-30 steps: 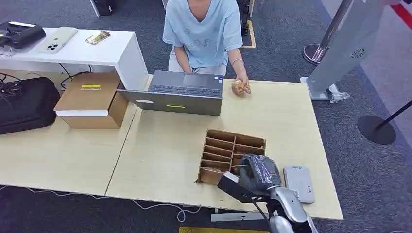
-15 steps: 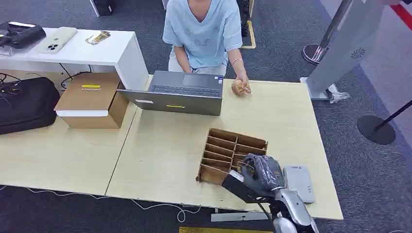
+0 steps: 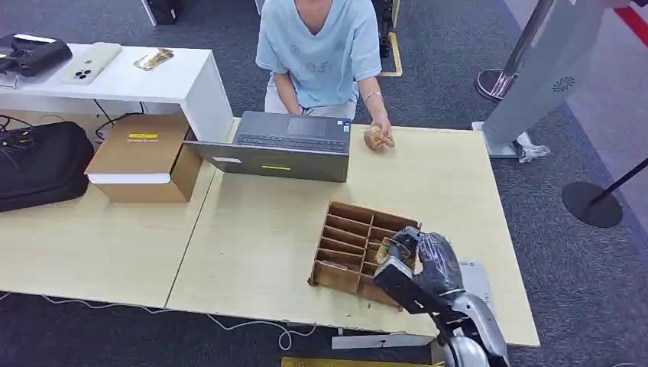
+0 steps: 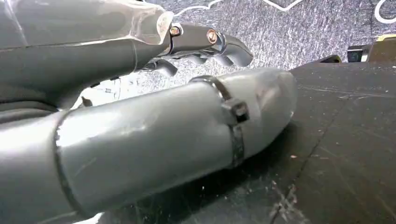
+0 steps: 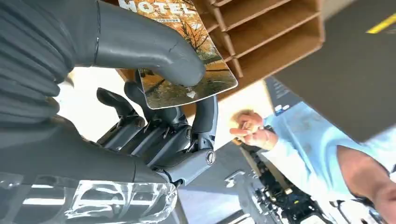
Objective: Pass the card to the sensor for recognition and then transmit it.
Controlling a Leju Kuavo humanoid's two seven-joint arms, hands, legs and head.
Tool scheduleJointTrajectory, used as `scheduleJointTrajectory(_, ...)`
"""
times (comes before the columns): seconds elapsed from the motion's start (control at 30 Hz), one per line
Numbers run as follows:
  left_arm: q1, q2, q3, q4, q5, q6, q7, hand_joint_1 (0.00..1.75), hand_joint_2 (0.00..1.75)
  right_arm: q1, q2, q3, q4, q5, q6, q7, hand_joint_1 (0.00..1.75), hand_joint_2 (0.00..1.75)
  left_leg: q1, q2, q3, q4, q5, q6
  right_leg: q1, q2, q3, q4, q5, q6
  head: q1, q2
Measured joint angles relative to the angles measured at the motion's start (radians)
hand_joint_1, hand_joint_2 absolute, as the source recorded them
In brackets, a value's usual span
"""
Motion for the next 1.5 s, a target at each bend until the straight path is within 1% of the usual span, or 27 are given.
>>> scheduleJointTrajectory(0.03, 0.0, 0.0, 0.0, 0.0, -0.002, 0.0, 0.0, 0.0, 0.0, 0.002, 0.0, -0.002, -0.006, -0.021, 0.0, -0.014, 1.62, 1.75, 0.0, 0.0, 0.0, 0.0, 0.0, 0.0, 0.0, 0.0, 0.0, 0.0, 0.0, 0.0, 0.0, 0.0)
scheduleJointTrajectory(0.07, 0.0, 0.0, 0.0, 0.0, -0.004, 0.0, -0.001, 0.0, 0.0, 0.004, 0.0, -0.003, -0.012, -0.036, 0.0, -0.025, 1.62, 1.75, 0.0, 0.0, 0.0, 0.0, 0.0, 0.0, 0.0, 0.0, 0.0, 0.0, 0.0, 0.0, 0.0, 0.0)
scheduleJointTrajectory(0.1, 0.0, 0.0, 0.0, 0.0, -0.006, 0.0, -0.001, 0.0, 0.0, 0.005, 0.0, -0.004, -0.017, -0.051, 0.002, -0.037, 1.55, 1.75, 0.0, 0.0, 0.0, 0.0, 0.0, 0.0, 0.0, 0.0, 0.0, 0.0, 0.0, 0.0, 0.0, 0.0)
scheduleJointTrajectory(0.13, 0.0, 0.0, 0.0, 0.0, -0.008, -0.001, -0.001, 0.0, 0.0, 0.006, 0.0, -0.005, -0.024, -0.07, 0.004, -0.058, 1.62, 1.75, 0.0, 0.0, 0.0, 0.0, 0.0, 0.0, 0.0, 0.0, 0.0, 0.0, 0.0, 0.0, 0.0, 0.0)
scheduleJointTrajectory(0.17, 0.0, 0.0, 0.0, 0.0, -0.009, -0.001, -0.001, 0.0, 0.0, 0.006, 0.0, -0.005, -0.03, -0.082, 0.005, -0.075, 1.62, 1.75, 0.0, 0.0, 0.0, 0.0, 0.0, 0.0, 0.0, 0.0, 0.0, 0.0, 0.0, 0.0, 0.0, 0.0)
scheduleJointTrajectory(0.2, -0.001, 0.0, 0.0, 0.0, -0.01, -0.002, -0.001, 0.0, 0.0, 0.006, 0.0, -0.005, -0.036, -0.093, 0.006, -0.091, 1.75, 1.75, 0.0, 0.0, 0.0, 0.0, 0.0, 0.0, 0.0, 0.0, 0.0, 0.0, 0.0, 0.0, 0.0, 0.0)
scheduleJointTrajectory(0.27, -0.002, 0.0, 0.0, 0.0, -0.014, -0.004, -0.002, 0.0, 0.0, 0.004, 0.0, -0.005, -0.047, -0.117, 0.009, -0.125, 1.75, 1.75, 0.0, 0.0, 0.0, 0.0, 0.0, 0.0, 0.0, 0.0, 0.0, 0.0, 0.0, 0.0, 0.0, 0.0)
scheduleJointTrajectory(0.4, -0.004, 0.0, 0.0, 0.0, -0.02, -0.008, -0.007, 0.0, 0.0, -0.029, 0.0, -0.001, -0.055, -0.124, 0.015, -0.155, 1.75, 1.75, 0.0, 0.0, 0.0, 0.0, 0.0, 0.0, 0.0, 0.0, 0.0, 0.0, 0.0, 0.0, 0.0, 0.0)
scheduleJointTrajectory(0.5, -0.006, -0.001, 0.0, 0.0, -0.026, -0.012, -0.013, 0.0, 0.0, -0.067, 0.0, 0.011, -0.054, -0.091, 0.01, -0.172, 1.75, 1.75, 0.0, 0.0, 0.0, 0.0, 0.0, 0.0, 0.0, 0.0, 0.001, 0.0, 0.0, 0.0, 0.0, 0.0)
scheduleJointTrajectory(0.57, -0.008, -0.001, 0.0, 0.0, -0.029, -0.015, -0.019, 0.0, 0.0, -0.118, -0.004, 0.026, -0.045, -0.059, 0.003, -0.177, 1.75, 1.75, 0.0, 0.001, 0.0, 0.0, 0.001, -0.001, 0.0, 0.001, 0.0, 0.0, 0.001, 0.0, 0.0, 0.0)
scheduleJointTrajectory(0.7, -0.012, -0.003, 0.0, 0.0, -0.035, -0.024, -0.02, 0.0, 0.0, -0.237, -0.01, 0.059, -0.011, -0.007, -0.015, -0.167, 1.75, 1.75, 0.0, 0.001, 0.001, 0.0, 0.001, 0.0, 0.0, 0.002, 0.001, 0.0, 0.001, 0.0, 0.0, 0.0)
scheduleJointTrajectory(0.93, -0.016, -0.005, -0.002, 0.0, -0.049, -0.038, -0.031, 0.0, 0.0, -0.448, -0.012, 0.131, 0.076, 0.116, -0.056, -0.102, 1.75, 1.75, 0.0, 0.001, 0.001, 0.0, 0.001, -0.001, 0.0, 0.002, 0.001, 0.001, 0.001, 0.0, 0.0, 0.0)
scheduleJointTrajectory(1.03, -0.017, -0.006, -0.002, 0.0, -0.053, -0.043, -0.038, 0.0, 0.0, -0.533, -0.007, 0.157, 0.126, 0.146, -0.063, -0.091, 1.75, 1.75, 0.0, 0.001, 0.0, 0.0, 0.001, -0.001, 0.0, 0.003, 0.0, 0.001, 0.001, 0.0, 0.0, 0.0)
scheduleJointTrajectory(1.17, -0.018, -0.006, -0.003, 0.0, -0.053, -0.043, -0.04, 0.0, 0.0, -0.657, 0.024, 0.187, 0.231, 0.159, -0.066, -0.092, 1.75, 1.75, 0.0, 0.001, 0.001, 0.0, 0.001, -0.001, 0.0, 0.002, 0.0, 0.002, 0.001, 0.0, 0.0, 0.0)
scheduleJointTrajectory(1.33, -0.019, -0.006, -0.004, 0.0, -0.052, -0.049, -0.042, 0.0, 0.0, -0.823, 0.089, 0.224, 0.401, 0.187, -0.06, -0.067, 1.75, 1.75, 0.0, 0.001, 0.001, 0.0, 0.002, -0.001, 0.0, 0.002, 0.0, 0.002, 0.001, 0.0, 0.0, 0.0)
scheduleJointTrajectory(1.5, -0.021, -0.006, -0.005, 0.0, -0.053, -0.061, -0.051, 0.0, 0.0, -0.98, 0.159, 0.245, 0.595, 0.19, -0.032, -0.046, 1.75, 1.75, 0.0, 0.001, 0.001, 0.0, 0.003, -0.002, 0.0, 0.002, 0.0, 0.003, 0.001, 0.0, 0.0, 0.0)
